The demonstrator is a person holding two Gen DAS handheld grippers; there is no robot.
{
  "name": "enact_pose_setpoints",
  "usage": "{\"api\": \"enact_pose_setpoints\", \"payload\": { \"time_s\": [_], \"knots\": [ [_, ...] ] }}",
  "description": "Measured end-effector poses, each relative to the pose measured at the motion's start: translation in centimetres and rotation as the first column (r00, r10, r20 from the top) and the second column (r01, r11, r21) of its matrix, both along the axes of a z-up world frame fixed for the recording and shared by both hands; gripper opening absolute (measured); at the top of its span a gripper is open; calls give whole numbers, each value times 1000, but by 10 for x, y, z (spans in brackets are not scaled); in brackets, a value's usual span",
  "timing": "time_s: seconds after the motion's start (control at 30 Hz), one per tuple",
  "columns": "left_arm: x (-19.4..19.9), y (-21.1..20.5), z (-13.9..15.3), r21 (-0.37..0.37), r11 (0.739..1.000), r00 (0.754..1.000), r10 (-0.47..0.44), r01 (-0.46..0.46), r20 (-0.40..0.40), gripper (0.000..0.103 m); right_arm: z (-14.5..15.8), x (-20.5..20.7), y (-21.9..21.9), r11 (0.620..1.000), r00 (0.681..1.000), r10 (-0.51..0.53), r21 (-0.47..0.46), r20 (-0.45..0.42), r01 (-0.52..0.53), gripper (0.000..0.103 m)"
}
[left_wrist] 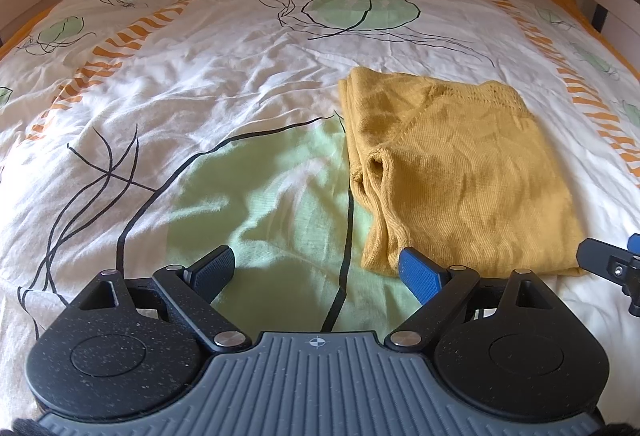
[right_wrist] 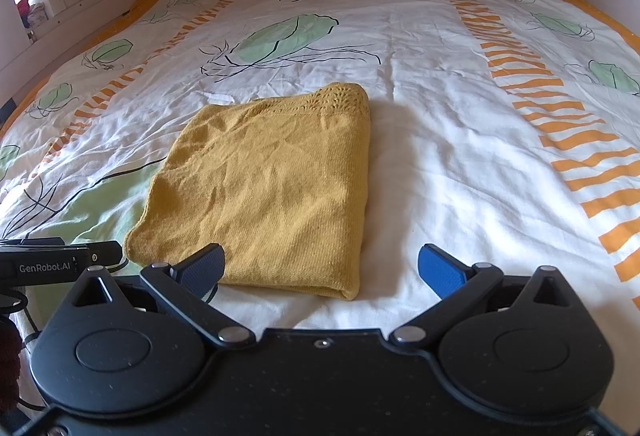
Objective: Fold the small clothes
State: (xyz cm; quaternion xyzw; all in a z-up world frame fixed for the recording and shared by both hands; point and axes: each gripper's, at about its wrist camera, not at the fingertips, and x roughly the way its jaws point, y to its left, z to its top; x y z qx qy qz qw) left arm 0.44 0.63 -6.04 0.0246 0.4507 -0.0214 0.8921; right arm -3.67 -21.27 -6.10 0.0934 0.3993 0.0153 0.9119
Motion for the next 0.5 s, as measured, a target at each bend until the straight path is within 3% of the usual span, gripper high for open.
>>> {"api": "enact_pose_setpoints", "payload": {
  "time_s": [0.5],
  "knots": [
    [0,2,0,1,1000,1000,3,-3,5,90,0,0,1,1000,1000,0,0,0,0,102]
  ]
}}
